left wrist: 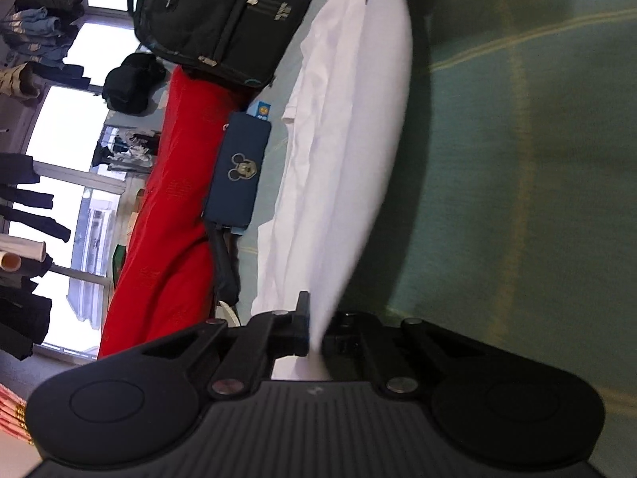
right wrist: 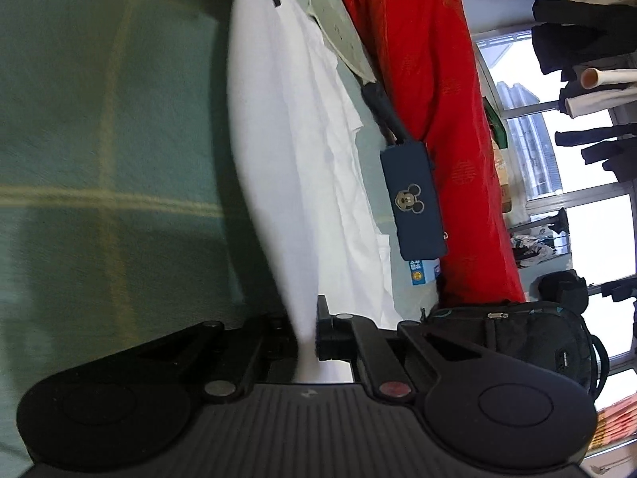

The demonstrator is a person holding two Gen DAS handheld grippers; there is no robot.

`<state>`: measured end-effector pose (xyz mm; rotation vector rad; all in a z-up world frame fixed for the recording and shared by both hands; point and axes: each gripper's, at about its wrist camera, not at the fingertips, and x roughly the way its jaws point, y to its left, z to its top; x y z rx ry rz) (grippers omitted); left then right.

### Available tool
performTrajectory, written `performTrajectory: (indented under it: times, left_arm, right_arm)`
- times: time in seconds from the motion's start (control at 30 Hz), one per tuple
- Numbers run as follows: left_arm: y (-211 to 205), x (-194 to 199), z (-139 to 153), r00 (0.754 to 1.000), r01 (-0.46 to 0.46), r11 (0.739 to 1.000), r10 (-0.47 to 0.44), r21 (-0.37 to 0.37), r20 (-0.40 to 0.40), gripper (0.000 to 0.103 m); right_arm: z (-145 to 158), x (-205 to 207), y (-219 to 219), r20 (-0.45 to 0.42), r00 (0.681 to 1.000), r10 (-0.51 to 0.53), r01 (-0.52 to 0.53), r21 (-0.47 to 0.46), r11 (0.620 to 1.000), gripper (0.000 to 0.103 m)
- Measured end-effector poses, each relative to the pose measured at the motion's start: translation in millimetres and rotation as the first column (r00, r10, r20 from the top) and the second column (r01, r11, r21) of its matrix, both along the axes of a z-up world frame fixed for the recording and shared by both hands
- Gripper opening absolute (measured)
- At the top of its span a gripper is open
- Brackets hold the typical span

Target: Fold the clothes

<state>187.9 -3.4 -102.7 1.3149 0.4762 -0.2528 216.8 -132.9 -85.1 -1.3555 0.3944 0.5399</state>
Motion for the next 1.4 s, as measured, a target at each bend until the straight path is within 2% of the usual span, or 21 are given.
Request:
performTrajectory:
  times: [0.33, 0.5, 0.67, 0.8, 0.93, 1.07, 1.13, 1.23, 1.3, 1.4]
  left_arm:
    - [-1, -90, 13, 0.996, 0.067, 0.998, -0.066, 0.018, -0.068, 0.001]
    - [-1, -119, 15, 0.994, 0.072, 0.997, -0.071, 0.010, -0.086, 0.001]
    - [-2, -144, 11, 0.991, 0.072, 0.997, -0.072, -0.007, -0.114, 0.001]
    - [-2, -156, 5, 0.983, 0.058, 0.997, -0.066, -0.054, -0.170, 0.005]
    - [9, -173, 15, 0.974, 0.014, 0.989, -0.047, -0.147, -0.223, 0.011]
    - [31, -183, 44, 0.964, -0.067, 0.952, -0.015, -0.297, -0.267, 0.012]
    - [44, -176, 59, 0.966, -0.125, 0.915, 0.024, -0.383, -0.257, 0.012]
    - [61, -160, 77, 0.965, -0.208, 0.842, 0.092, -0.498, -0.247, 0.012]
    - [66, -146, 75, 0.956, -0.258, 0.804, 0.131, -0.536, -0.264, 0.012]
    - [71, -129, 58, 0.930, -0.335, 0.756, 0.172, -0.562, -0.323, 0.012]
  right_arm:
    - [17, -77, -10, -0.109, 0.994, 0.031, -0.030, 0.009, 1.000, 0.005]
    - [22, -115, -10, -0.140, 0.990, 0.034, -0.031, 0.028, 0.999, 0.005]
    - [16, -137, -11, -0.161, 0.987, 0.024, -0.020, 0.027, 0.999, 0.006]
    - [3, -144, -13, -0.214, 0.977, -0.010, 0.019, 0.039, 0.999, 0.008]
    - [2, -162, -25, -0.289, 0.957, -0.023, 0.041, 0.059, 0.997, 0.016]
    - [25, -170, -50, -0.360, 0.932, -0.045, 0.090, 0.109, 0.990, 0.020]
    - [42, -169, -61, -0.362, 0.931, -0.052, 0.118, 0.163, 0.980, 0.028]
    - [68, -164, -75, -0.356, 0.933, -0.058, 0.162, 0.269, 0.950, 0.040]
    - [76, -154, -75, -0.370, 0.927, -0.061, 0.207, 0.367, 0.907, 0.049]
    - [73, -138, -69, -0.435, 0.899, -0.054, 0.282, 0.480, 0.831, 0.050]
